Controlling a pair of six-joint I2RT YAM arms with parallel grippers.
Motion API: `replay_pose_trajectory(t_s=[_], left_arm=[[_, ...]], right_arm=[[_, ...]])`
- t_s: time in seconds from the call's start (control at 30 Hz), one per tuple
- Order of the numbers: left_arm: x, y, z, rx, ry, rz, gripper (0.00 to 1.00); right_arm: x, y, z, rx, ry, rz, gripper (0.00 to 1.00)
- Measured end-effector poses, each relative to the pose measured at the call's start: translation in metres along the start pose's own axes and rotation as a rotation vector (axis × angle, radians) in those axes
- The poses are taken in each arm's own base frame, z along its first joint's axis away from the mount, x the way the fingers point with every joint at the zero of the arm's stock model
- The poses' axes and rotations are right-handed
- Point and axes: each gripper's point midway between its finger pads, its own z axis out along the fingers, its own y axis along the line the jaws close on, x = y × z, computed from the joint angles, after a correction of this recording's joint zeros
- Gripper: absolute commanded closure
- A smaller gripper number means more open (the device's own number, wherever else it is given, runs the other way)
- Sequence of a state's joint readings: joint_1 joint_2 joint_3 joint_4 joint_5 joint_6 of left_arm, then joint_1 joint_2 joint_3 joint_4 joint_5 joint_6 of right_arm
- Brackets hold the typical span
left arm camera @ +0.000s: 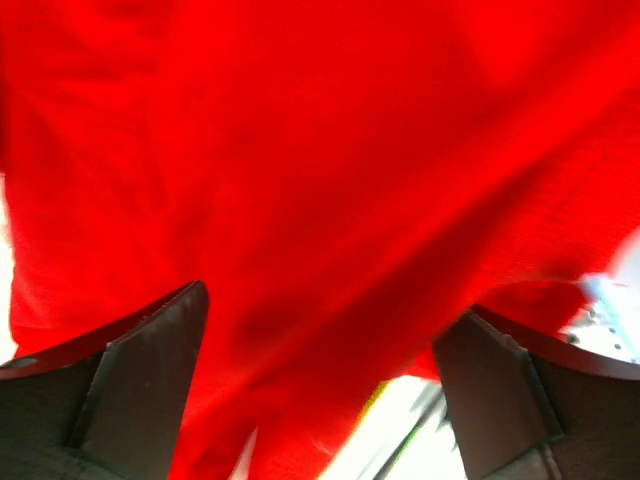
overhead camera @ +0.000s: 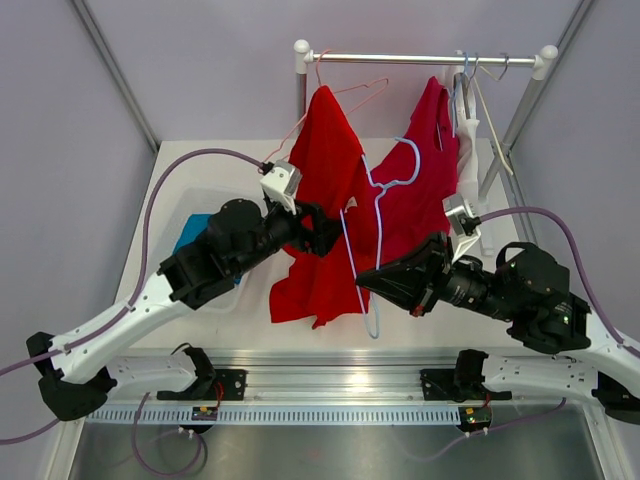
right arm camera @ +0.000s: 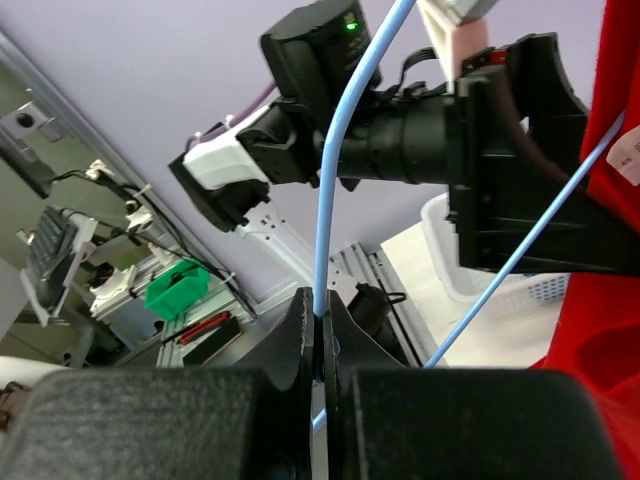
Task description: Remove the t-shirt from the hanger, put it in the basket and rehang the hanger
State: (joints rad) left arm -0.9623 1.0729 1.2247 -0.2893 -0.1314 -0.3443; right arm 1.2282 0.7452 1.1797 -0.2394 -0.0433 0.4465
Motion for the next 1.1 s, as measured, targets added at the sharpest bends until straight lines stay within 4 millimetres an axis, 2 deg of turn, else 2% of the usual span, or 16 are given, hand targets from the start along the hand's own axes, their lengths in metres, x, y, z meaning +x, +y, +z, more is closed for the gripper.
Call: replay_pose_trajectory(t_s=[0.03,0.07,0.13,0.17,0.3,0.47,0.6,0.73,0.8,0.87,0.93,1.0,1.1], left_arm=[[-0.001,0.005,0.001,-0.025,-0.007,0.008,0.33],[-0.004,0.008,0.001,-0.046,-0.02,0.014,0.44],[-0.013,0.014,0.001,-0.078,-0.056,0.034,0.85],[-0.018,0.016,0.001,-0.091,-0.074,0.039,1.0],[-0.042,0.018,-0.005,-0.121,-0.136,0.059,1.0],[-0.094,0.009,-0.029,-0.119,-0.237,0.052,1.0],[-0.167,0.004,-0.08,-0.157,-0.379,0.063,1.0],[-0.243,0.009,-0.155,-0.225,-0.573,0.067,1.0],[-0.268,0.014,-0.188,-0.261,-0.654,0.064,1.0],[-0.286,0.022,-0.223,-0.309,-0.725,0.061,1.0],[-0.296,0.032,-0.246,-0.368,-0.775,0.063,1.0],[-0.299,0.041,-0.257,-0.42,-0.791,0.073,1.0],[-0.294,0.052,-0.255,-0.493,-0.78,0.107,1.0]], right_arm=[[-0.001,0.002,-0.002,-0.01,-0.003,0.003,1.0],[-0.003,0.004,-0.004,-0.018,-0.006,0.004,1.0],[-0.005,0.009,-0.009,-0.034,-0.012,0.009,1.0],[-0.007,0.011,-0.011,-0.042,-0.016,0.012,1.0],[-0.014,0.016,-0.022,-0.058,-0.039,0.018,1.0],[-0.01,0.024,-0.042,-0.094,-0.015,0.025,1.0],[0.013,0.03,-0.06,-0.15,0.079,0.039,1.0],[0.053,0.027,-0.07,-0.179,0.231,0.051,1.0],[0.068,0.028,-0.074,-0.203,0.291,0.058,1.0],[0.079,0.032,-0.081,-0.241,0.337,0.059,1.0],[0.081,0.038,-0.091,-0.285,0.346,0.051,1.0],[0.076,0.044,-0.1,-0.313,0.326,0.036,1.0],[0.062,0.048,-0.115,-0.318,0.271,0.012,1.0]])
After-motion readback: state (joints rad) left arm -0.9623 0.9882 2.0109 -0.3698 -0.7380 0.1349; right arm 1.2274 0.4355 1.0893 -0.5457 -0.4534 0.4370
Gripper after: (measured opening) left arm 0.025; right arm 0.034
